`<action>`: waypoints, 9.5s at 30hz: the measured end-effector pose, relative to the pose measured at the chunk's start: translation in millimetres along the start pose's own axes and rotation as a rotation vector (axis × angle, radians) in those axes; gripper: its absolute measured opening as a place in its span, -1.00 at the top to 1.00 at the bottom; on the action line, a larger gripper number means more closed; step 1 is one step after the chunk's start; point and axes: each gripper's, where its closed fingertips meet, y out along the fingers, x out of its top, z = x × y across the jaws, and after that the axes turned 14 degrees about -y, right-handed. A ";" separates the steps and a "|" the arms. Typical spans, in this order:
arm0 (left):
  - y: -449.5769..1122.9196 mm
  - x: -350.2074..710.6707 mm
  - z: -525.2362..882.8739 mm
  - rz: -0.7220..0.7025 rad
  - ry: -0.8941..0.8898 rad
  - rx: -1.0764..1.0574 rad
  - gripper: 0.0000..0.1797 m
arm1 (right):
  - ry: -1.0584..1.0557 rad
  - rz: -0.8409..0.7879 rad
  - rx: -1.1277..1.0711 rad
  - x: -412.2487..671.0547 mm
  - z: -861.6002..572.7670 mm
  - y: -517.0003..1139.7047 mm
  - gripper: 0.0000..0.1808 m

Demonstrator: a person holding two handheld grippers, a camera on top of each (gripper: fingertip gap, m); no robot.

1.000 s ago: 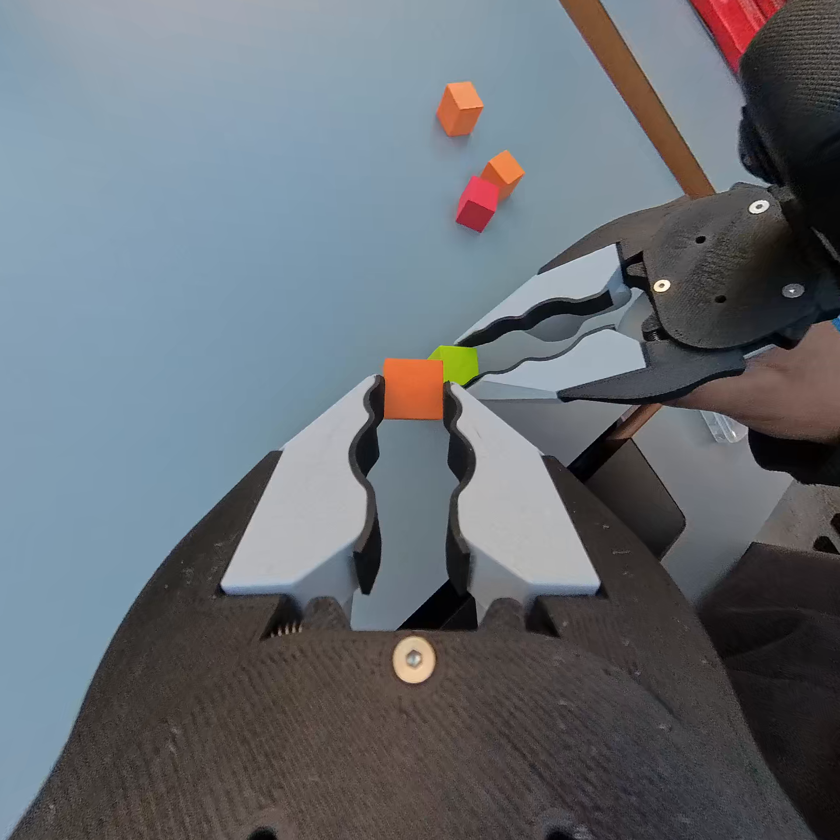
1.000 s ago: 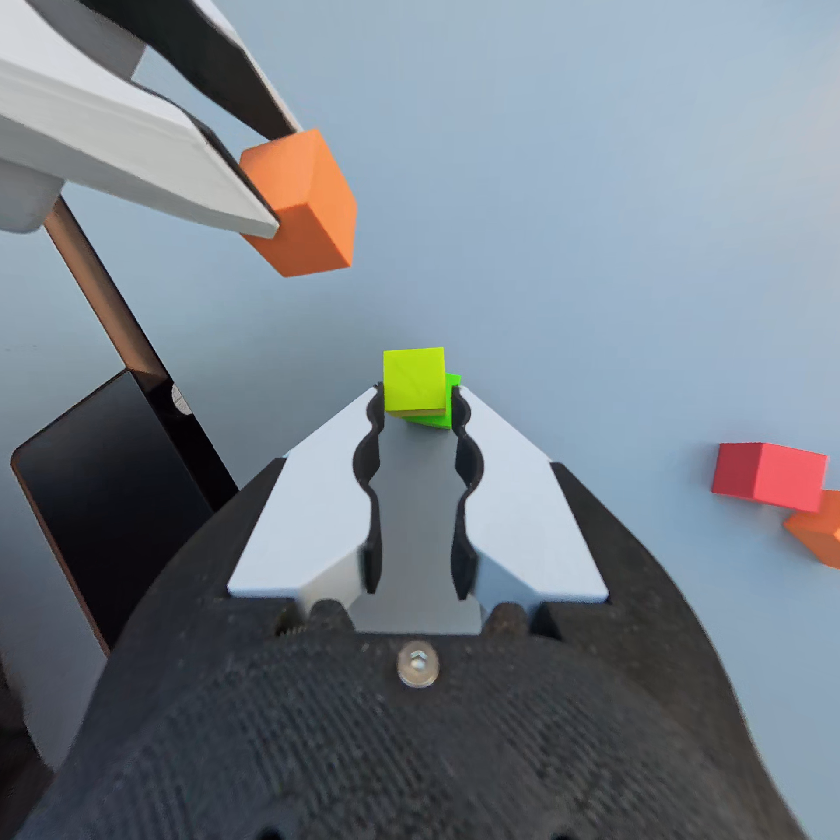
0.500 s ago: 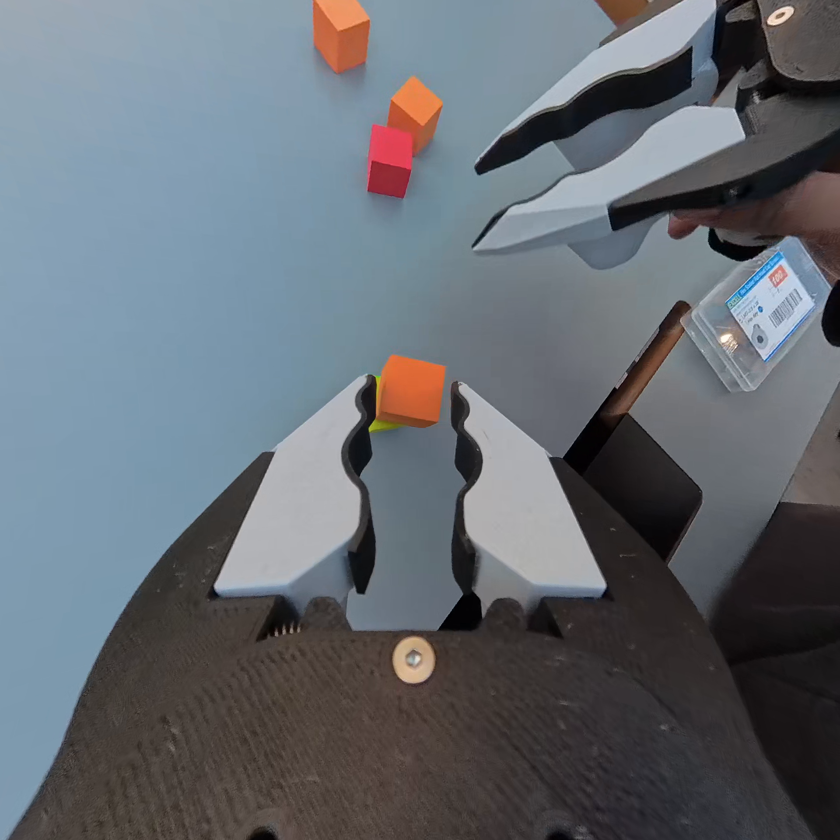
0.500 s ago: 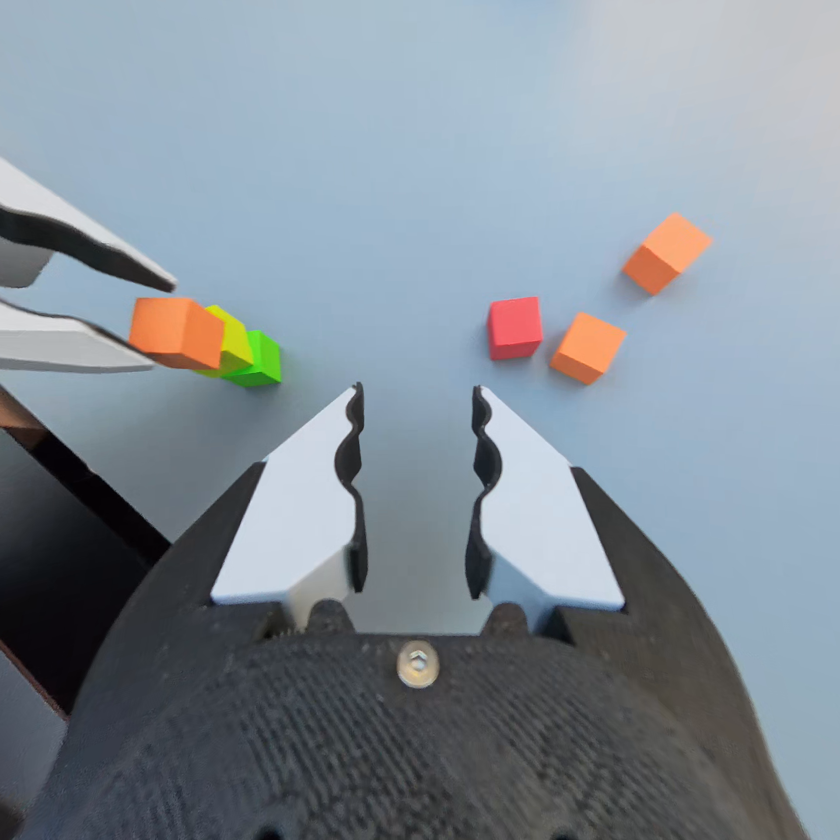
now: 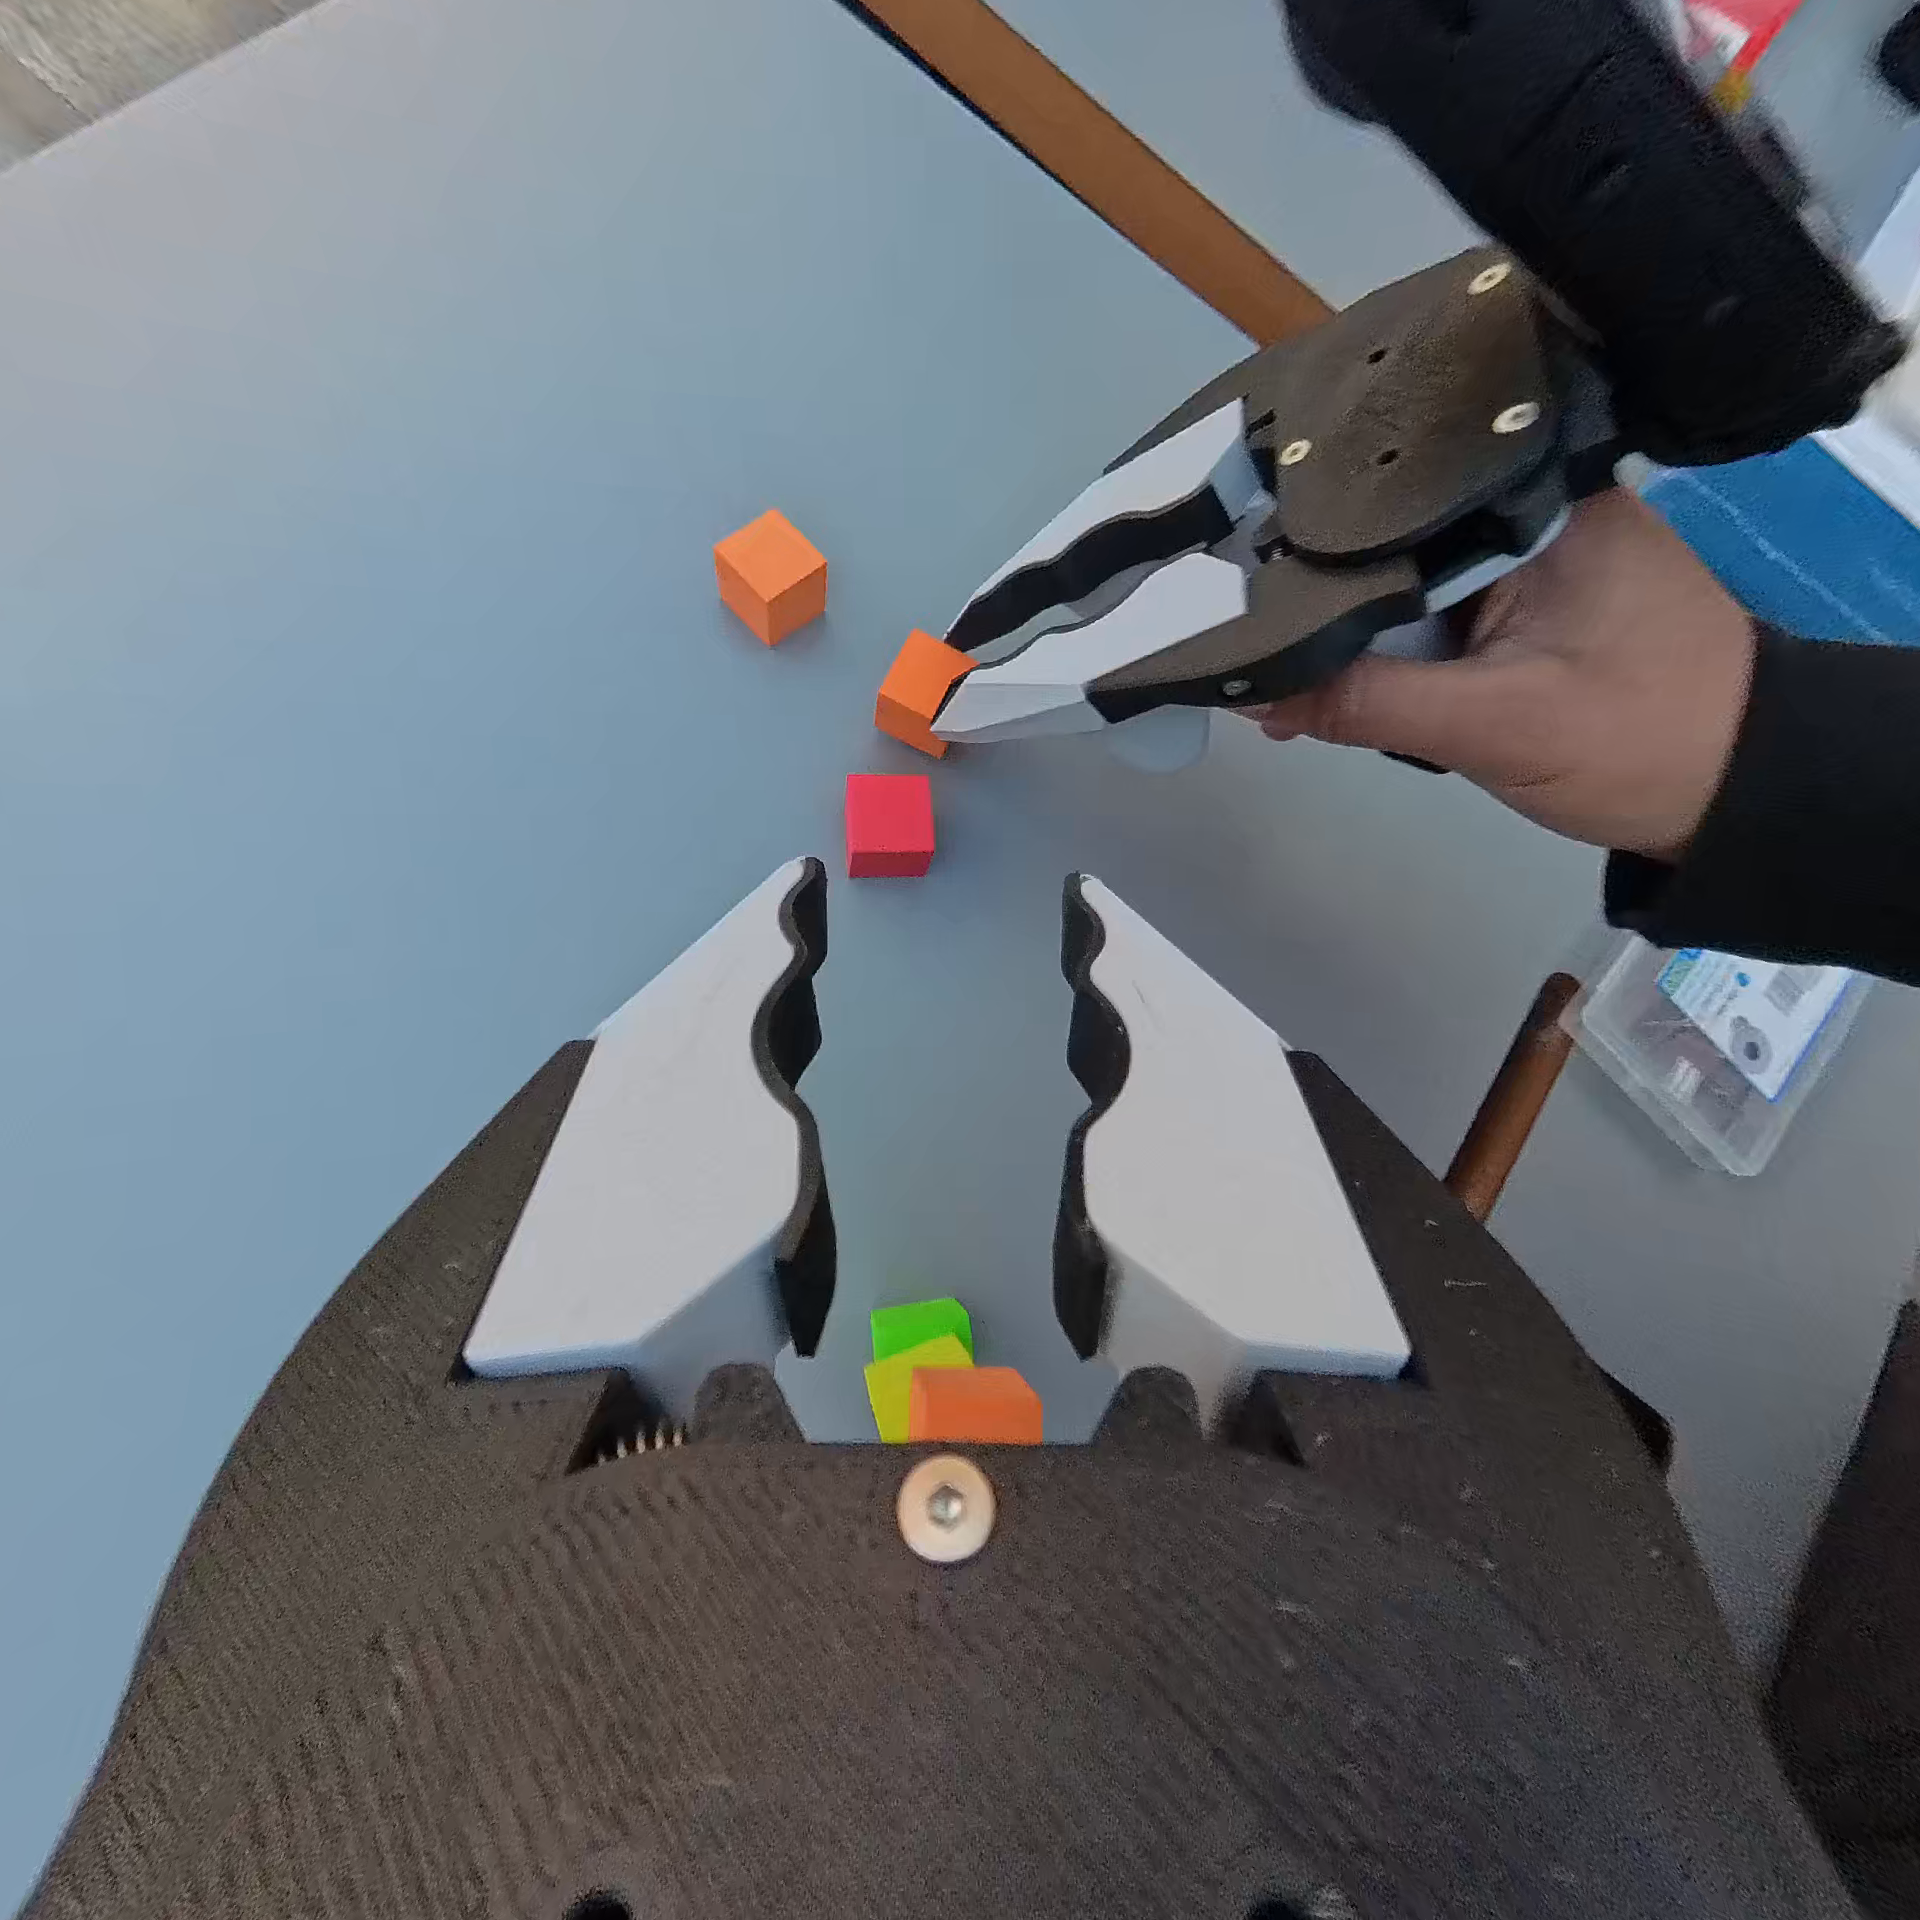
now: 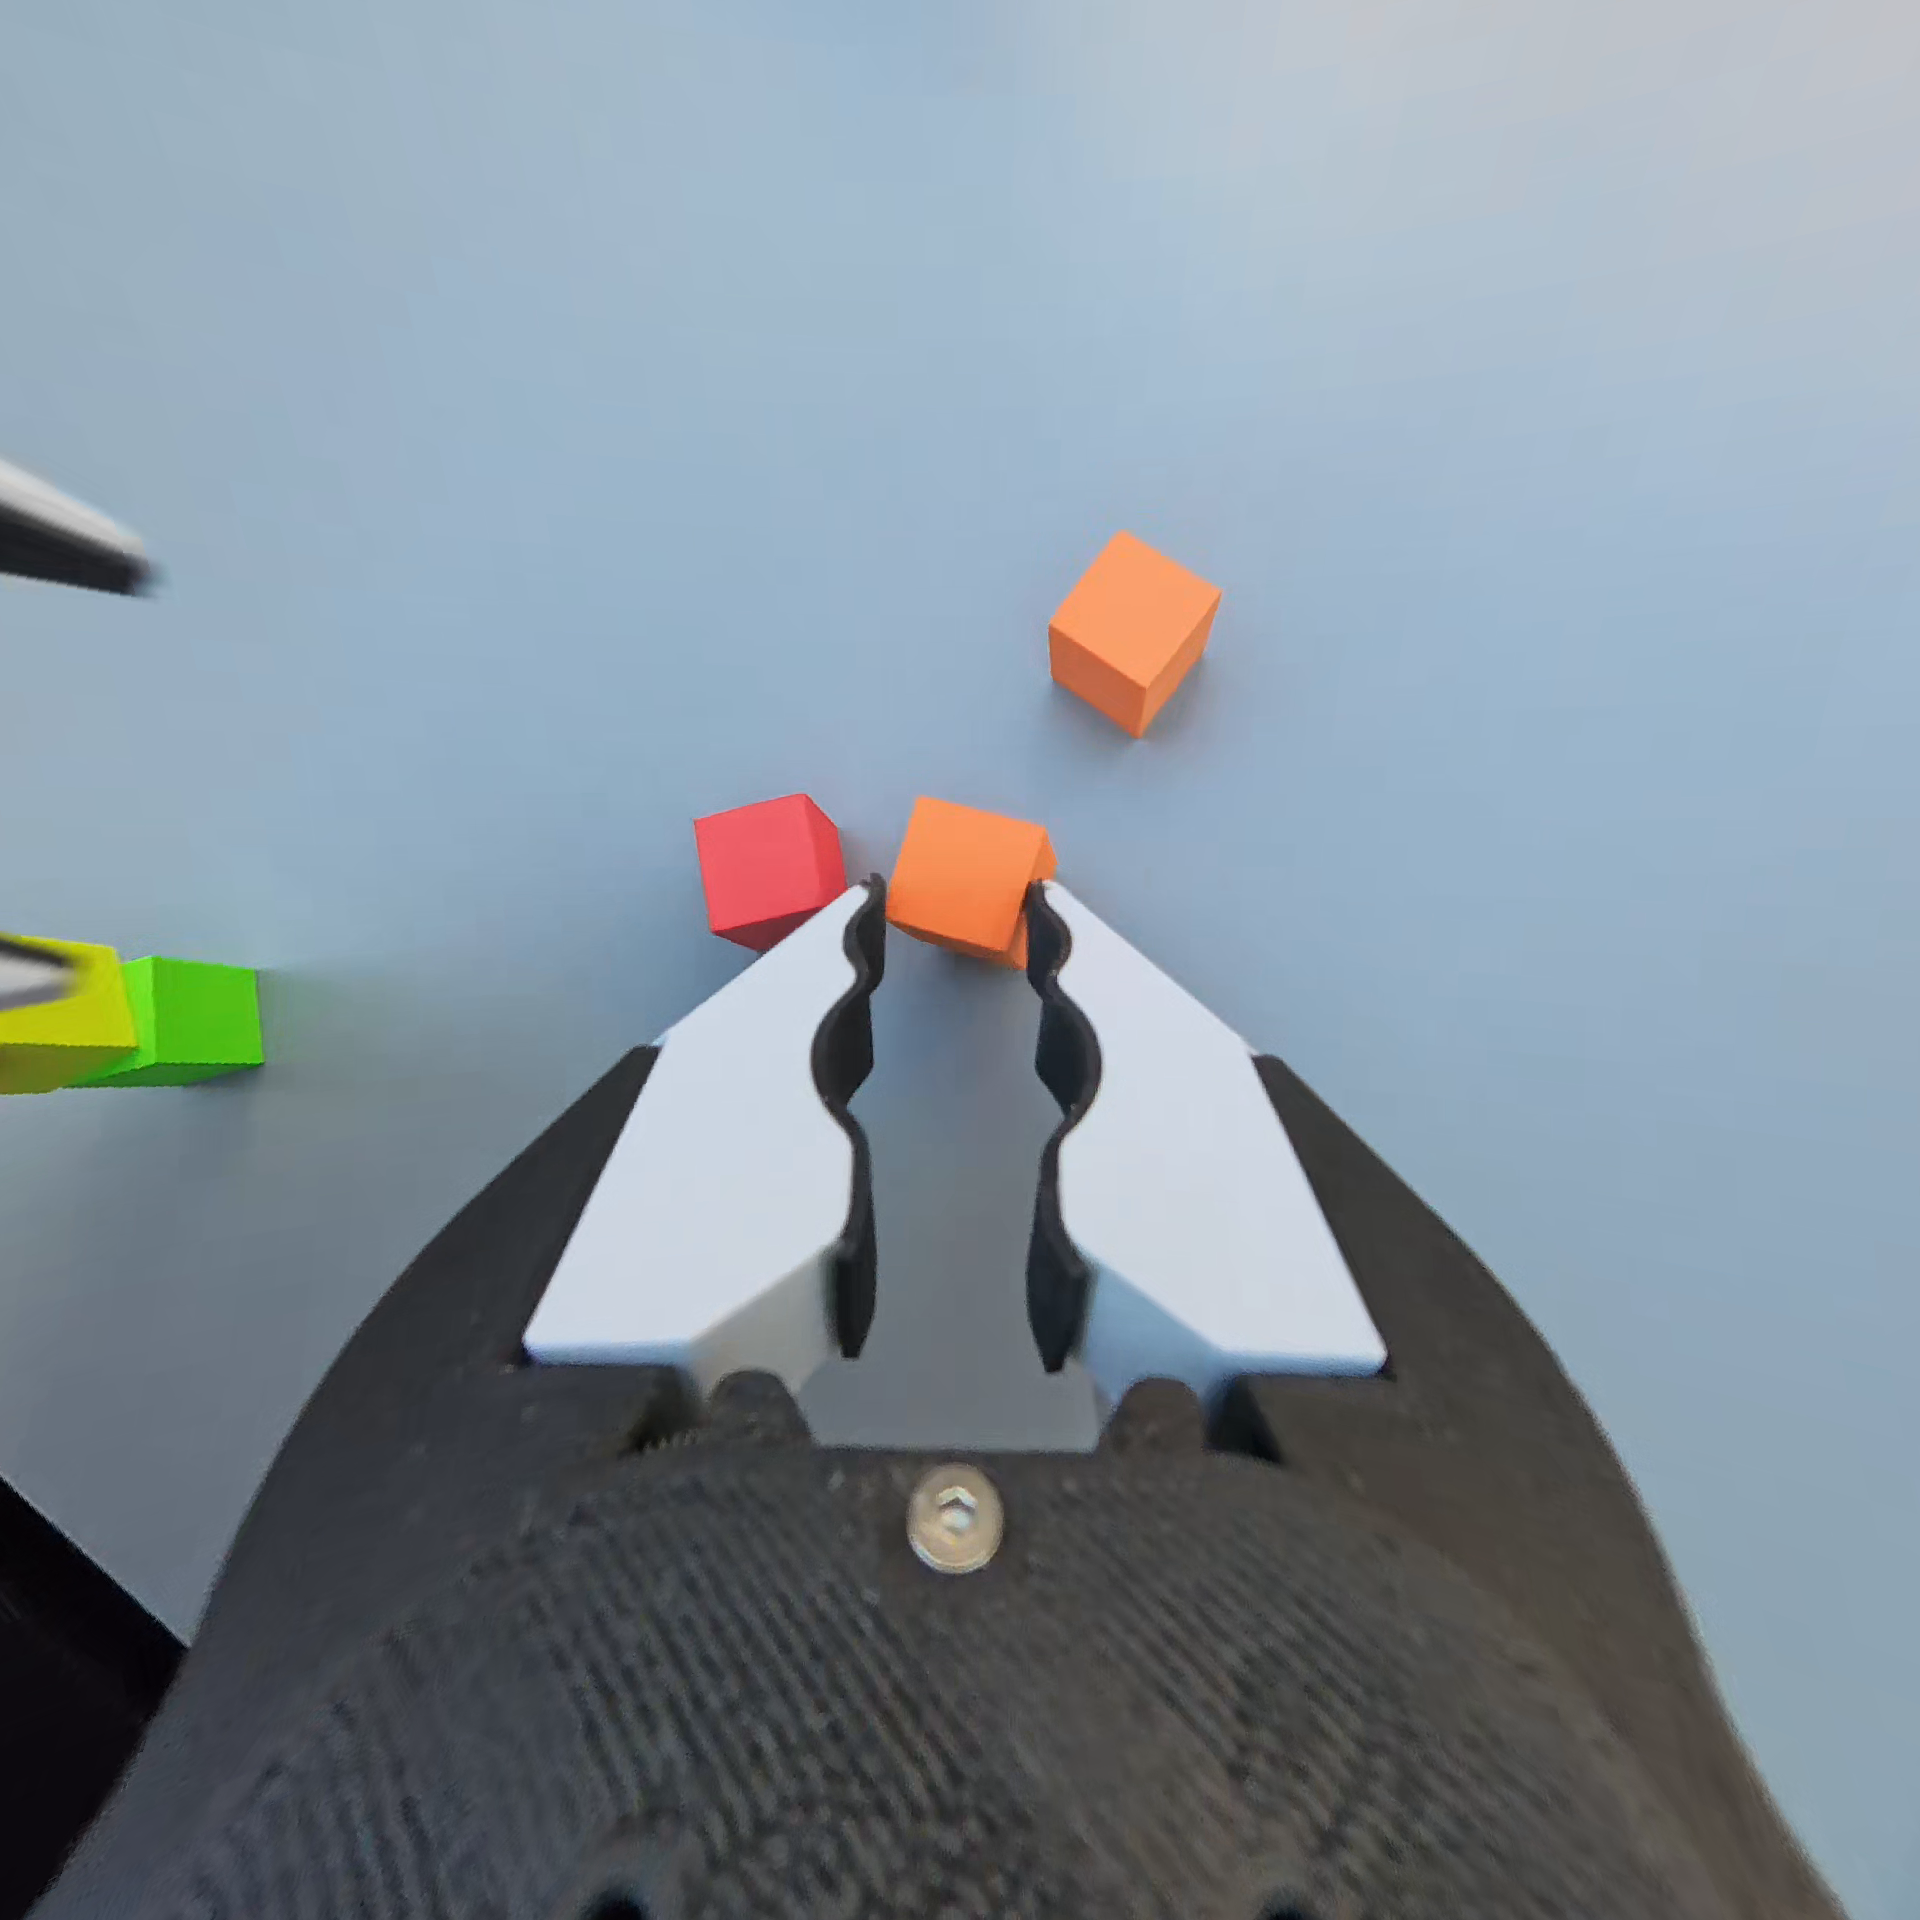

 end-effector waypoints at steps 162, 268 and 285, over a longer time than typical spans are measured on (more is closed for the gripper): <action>99.7 51.5 47.5 0.140 0.304 -0.167 0.72 | -0.048 -0.175 0.089 2.5 87.1 -101.6 0.88; -276.6 -28.6 -116.5 -0.543 0.090 0.726 -0.19 | -0.257 -0.514 -0.474 46.6 161.6 -363.7 0.25; -244.1 8.6 -166.1 -0.728 -0.057 0.251 1.00 | -0.244 -0.704 -0.360 81.9 188.9 -342.6 1.00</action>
